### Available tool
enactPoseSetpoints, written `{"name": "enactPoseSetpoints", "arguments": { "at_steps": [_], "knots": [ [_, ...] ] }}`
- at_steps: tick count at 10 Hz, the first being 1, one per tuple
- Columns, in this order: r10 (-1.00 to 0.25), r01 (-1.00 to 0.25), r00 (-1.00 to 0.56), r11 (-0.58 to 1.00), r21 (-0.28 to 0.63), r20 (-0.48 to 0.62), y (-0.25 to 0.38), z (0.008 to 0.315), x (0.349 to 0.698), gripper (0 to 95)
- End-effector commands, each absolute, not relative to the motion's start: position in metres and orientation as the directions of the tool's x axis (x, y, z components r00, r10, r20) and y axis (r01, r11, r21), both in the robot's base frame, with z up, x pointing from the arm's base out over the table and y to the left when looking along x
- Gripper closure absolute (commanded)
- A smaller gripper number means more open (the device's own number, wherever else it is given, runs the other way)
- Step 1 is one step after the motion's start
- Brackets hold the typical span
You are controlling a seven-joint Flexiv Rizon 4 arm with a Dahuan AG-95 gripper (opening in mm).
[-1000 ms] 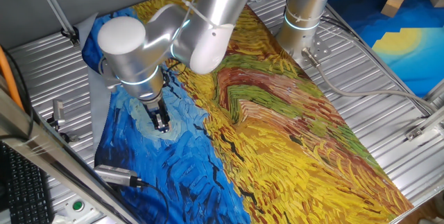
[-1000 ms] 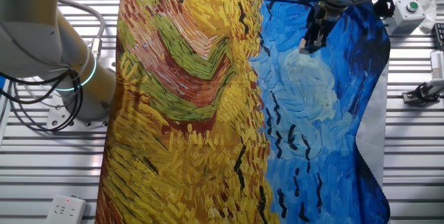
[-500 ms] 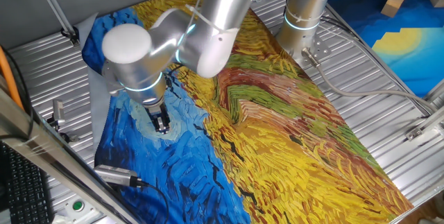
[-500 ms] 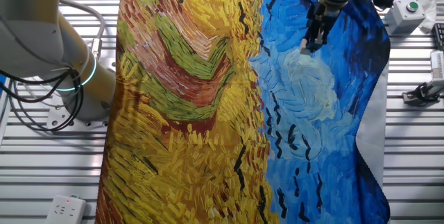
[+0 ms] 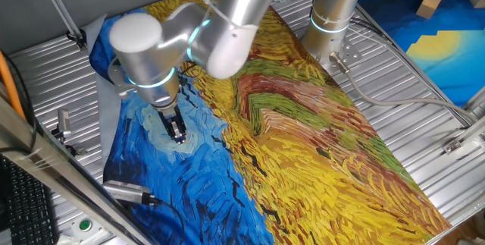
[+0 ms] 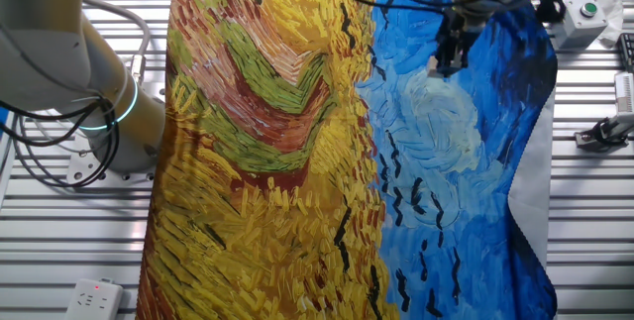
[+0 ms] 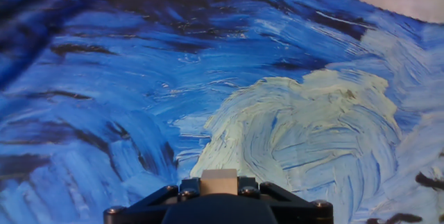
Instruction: Pick up the small block on the left and move it to the right
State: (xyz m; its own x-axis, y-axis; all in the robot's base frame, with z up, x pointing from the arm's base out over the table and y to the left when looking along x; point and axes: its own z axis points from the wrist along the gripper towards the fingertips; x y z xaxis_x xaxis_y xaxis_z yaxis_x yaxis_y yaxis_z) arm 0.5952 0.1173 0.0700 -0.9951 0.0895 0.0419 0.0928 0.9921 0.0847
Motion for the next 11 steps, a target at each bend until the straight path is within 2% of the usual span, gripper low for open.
{"name": "enactPoseSetpoints", "arguments": {
  "at_steps": [1,7,11],
  "knots": [
    [0.123,0.125,-0.992,0.99,0.07,0.03,0.125,0.069,0.594,95.0],
    [0.187,0.188,-0.982,0.981,0.049,0.013,0.172,0.065,0.601,95.0],
    [0.19,0.19,-0.982,0.981,0.044,0.016,0.172,0.065,0.602,95.0]
  ]
}}
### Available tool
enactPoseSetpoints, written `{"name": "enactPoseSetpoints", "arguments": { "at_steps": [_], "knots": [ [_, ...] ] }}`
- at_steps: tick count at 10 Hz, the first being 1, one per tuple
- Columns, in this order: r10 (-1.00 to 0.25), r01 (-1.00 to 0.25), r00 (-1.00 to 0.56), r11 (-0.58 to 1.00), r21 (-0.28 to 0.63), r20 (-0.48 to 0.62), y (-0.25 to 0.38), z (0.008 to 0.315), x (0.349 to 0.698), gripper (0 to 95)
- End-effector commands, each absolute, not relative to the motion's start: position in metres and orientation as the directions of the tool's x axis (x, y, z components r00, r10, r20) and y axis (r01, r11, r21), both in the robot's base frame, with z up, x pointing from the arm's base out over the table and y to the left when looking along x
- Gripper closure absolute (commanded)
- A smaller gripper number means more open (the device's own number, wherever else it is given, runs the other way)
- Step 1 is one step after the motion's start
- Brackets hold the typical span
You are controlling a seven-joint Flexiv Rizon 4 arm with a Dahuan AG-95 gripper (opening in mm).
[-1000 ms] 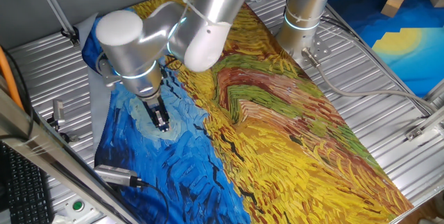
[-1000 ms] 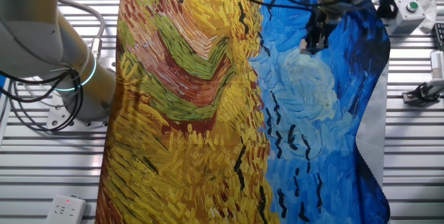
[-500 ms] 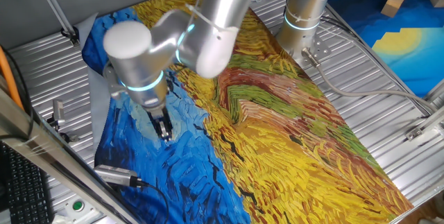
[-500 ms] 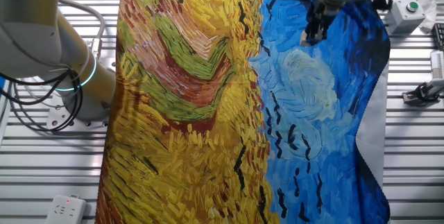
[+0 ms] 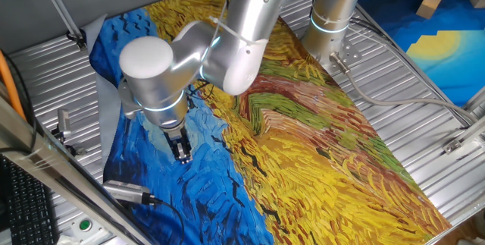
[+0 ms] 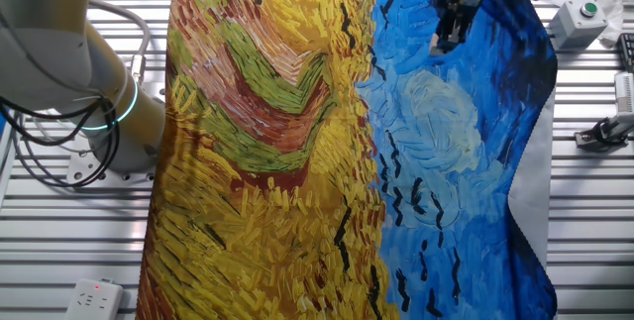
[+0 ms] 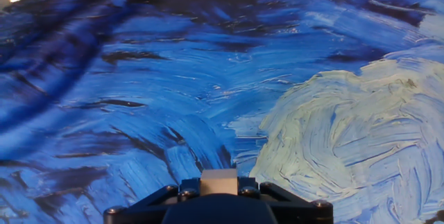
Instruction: Pick up the small block on the left and move it to the right
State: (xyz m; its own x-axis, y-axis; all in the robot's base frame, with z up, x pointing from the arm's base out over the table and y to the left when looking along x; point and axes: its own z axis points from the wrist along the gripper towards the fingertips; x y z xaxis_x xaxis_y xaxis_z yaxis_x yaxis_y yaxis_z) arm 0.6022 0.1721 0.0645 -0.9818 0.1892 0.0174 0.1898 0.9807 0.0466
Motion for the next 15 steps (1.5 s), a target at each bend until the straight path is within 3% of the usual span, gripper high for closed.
{"name": "enactPoseSetpoints", "arguments": {
  "at_steps": [1,15],
  "knots": [
    [0.192,0.192,-0.981,0.98,0.043,0.016,0.172,0.064,0.602,95.0],
    [0.199,0.199,-0.98,0.979,0.032,-0.002,0.173,0.029,0.602,95.0]
  ]
}}
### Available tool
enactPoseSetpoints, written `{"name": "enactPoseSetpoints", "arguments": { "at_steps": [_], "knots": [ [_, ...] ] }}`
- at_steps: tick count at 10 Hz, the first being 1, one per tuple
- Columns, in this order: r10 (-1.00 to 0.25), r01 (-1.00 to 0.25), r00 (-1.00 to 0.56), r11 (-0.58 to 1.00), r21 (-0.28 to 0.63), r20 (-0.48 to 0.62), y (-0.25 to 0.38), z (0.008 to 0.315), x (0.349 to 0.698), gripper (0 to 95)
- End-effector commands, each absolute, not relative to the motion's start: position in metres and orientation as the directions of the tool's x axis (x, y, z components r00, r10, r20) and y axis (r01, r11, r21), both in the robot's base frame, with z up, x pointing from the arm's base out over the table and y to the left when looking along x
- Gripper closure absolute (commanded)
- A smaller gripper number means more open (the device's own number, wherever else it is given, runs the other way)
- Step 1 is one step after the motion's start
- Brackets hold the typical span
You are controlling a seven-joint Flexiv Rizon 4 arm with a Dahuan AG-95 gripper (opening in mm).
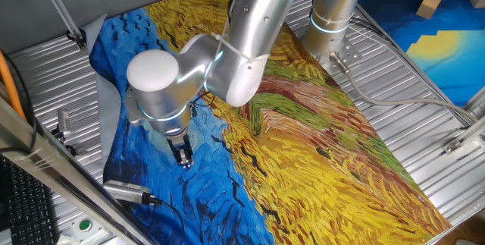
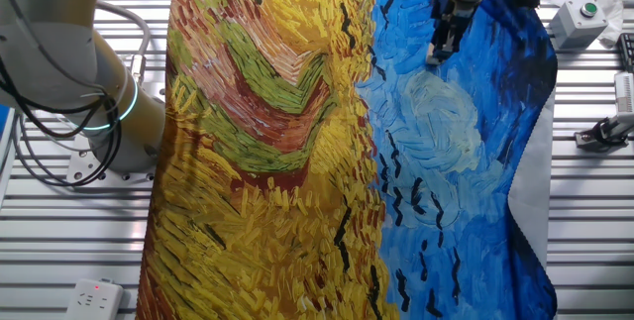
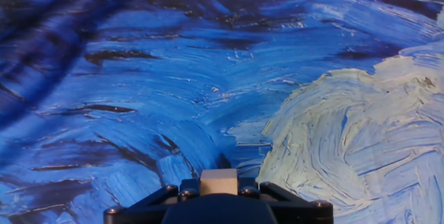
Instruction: Pick up the small block on the left and move it to the right
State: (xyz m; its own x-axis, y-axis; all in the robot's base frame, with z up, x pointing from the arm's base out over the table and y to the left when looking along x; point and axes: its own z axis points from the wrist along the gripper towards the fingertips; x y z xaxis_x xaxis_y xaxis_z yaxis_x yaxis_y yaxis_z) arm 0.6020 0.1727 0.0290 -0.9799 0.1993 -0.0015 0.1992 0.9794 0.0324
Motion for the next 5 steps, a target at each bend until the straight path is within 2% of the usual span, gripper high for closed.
{"name": "enactPoseSetpoints", "arguments": {
  "at_steps": [1,5],
  "knots": [
    [0.199,0.199,-0.98,0.979,0.031,-0.003,0.1729,0.027,0.6018,95.0],
    [0.198,0.198,-0.98,0.98,0.025,-0.009,0.1734,0.0212,0.6014,95.0]
  ]
}}
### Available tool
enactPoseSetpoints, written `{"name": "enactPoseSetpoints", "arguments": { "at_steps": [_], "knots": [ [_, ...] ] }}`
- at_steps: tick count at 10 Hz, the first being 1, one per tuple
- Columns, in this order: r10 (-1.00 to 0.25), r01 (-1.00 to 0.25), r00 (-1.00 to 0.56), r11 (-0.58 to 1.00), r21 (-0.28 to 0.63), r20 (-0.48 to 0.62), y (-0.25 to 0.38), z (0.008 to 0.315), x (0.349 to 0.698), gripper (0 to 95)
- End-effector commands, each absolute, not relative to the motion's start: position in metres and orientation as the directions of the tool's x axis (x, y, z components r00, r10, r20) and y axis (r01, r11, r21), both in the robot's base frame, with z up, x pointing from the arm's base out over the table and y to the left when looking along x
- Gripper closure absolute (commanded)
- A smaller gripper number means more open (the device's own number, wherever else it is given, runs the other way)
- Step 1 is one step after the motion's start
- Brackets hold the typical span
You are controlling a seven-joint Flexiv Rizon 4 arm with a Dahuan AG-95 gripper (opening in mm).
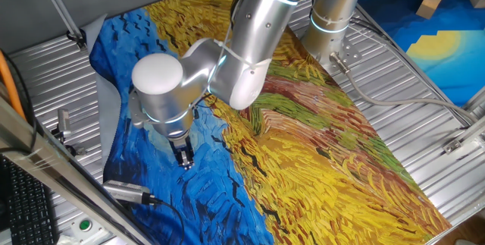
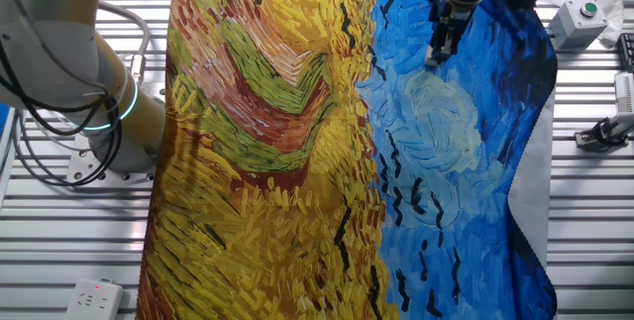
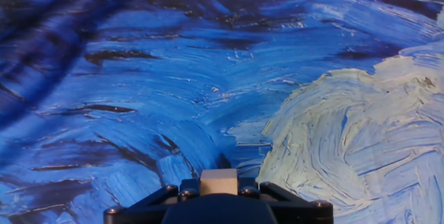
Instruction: Pick up the small block on the left and move it to the right
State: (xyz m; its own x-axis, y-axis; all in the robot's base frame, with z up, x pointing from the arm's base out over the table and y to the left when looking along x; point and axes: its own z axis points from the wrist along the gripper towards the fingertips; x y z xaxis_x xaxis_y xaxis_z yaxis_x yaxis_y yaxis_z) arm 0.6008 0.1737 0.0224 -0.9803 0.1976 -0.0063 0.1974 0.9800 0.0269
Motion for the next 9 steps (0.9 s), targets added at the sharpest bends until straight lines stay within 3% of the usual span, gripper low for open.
{"name": "enactPoseSetpoints", "arguments": {
  "at_steps": [1,3,4,5,6,7,8,9],
  "knots": [
    [0.196,0.196,-0.981,0.98,0.024,-0.01,0.1734,0.0211,0.6013,95.0],
    [0.191,0.191,-0.981,0.981,0.025,-0.01,0.1734,0.0213,0.6013,95.0],
    [0.175,0.175,-0.984,0.984,0.026,-0.016,0.1734,0.0213,0.6013,57.0],
    [0.172,0.171,-0.985,0.985,0.027,-0.02,0.1734,0.0213,0.6013,38.0],
    [0.167,0.166,-0.986,0.986,0.027,-0.03,0.1734,0.0213,0.6013,38.0],
    [0.159,0.158,-0.986,0.987,0.028,-0.042,0.1734,0.0211,0.6013,19.0],
    [0.159,0.158,-0.986,0.987,0.029,-0.046,0.1734,0.0211,0.6013,19.0],
    [0.154,0.153,-0.986,0.988,0.031,-0.056,0.1734,0.0211,0.6013,0.0]
  ]
}}
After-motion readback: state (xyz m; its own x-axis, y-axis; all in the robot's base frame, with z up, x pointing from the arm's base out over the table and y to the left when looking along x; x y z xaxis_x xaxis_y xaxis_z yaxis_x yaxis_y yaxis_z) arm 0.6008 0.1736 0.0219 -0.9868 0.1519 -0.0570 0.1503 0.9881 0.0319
